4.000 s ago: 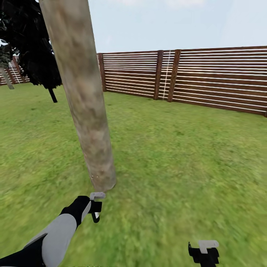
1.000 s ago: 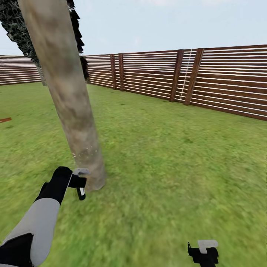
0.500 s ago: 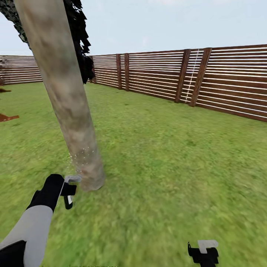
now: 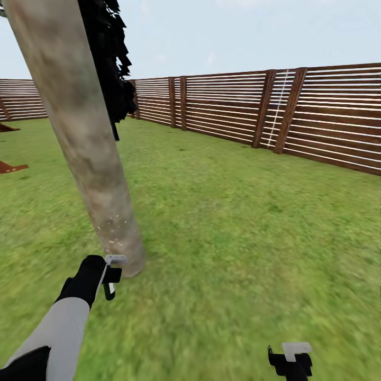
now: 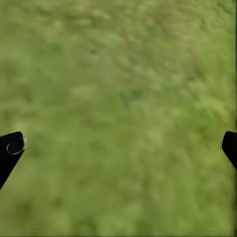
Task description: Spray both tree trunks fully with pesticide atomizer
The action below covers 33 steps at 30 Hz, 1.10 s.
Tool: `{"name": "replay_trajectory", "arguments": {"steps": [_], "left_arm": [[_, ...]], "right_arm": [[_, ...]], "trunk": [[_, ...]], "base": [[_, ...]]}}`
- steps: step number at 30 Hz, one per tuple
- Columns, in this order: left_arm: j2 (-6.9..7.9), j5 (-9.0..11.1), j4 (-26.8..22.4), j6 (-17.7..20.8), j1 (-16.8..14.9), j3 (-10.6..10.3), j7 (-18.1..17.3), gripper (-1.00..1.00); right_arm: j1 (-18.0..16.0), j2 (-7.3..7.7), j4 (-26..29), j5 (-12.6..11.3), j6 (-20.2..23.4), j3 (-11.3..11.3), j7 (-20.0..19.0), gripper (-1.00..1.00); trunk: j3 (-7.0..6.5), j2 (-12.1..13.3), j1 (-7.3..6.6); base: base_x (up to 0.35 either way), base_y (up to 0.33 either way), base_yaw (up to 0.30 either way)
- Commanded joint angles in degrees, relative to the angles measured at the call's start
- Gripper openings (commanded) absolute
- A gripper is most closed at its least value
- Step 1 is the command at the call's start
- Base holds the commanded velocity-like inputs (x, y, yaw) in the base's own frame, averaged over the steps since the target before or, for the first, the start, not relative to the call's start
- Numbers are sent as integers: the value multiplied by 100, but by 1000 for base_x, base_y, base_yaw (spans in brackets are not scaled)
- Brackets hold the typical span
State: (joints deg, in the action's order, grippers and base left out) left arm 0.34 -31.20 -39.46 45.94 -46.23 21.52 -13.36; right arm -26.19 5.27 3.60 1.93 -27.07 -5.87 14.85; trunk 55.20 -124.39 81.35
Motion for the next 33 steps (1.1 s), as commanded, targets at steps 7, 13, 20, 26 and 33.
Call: {"name": "replay_trajectory", "arguments": {"steps": [7,13,20,26,33], "left_arm": [[330,-34,-2,-6,22,351,23,-100],[-4,-38,25,-40,269,440,34,-100],[69,-32,236,-521,361,487,454,-100],[23,8,242,-479,369,509,433,-100],[11,11,238,-470,369,518,421,-100]], "right_arm": [[0,-9,0,-1,-2,-1,0,100],[0,-4,0,-3,-2,3,2,100],[0,0,0,0,-1,7,8,100],[0,-6,0,-6,-2,-1,0,100],[0,-9,0,0,-9,-1,0,100]], "trunk": [[0,0,0],[0,0,0],[0,0,0],[0,0,0],[0,0,0]], "base": [[-100,-146,126],[107,-67,180],[200,-196,3],[231,-190,78],[225,-186,272]]}}
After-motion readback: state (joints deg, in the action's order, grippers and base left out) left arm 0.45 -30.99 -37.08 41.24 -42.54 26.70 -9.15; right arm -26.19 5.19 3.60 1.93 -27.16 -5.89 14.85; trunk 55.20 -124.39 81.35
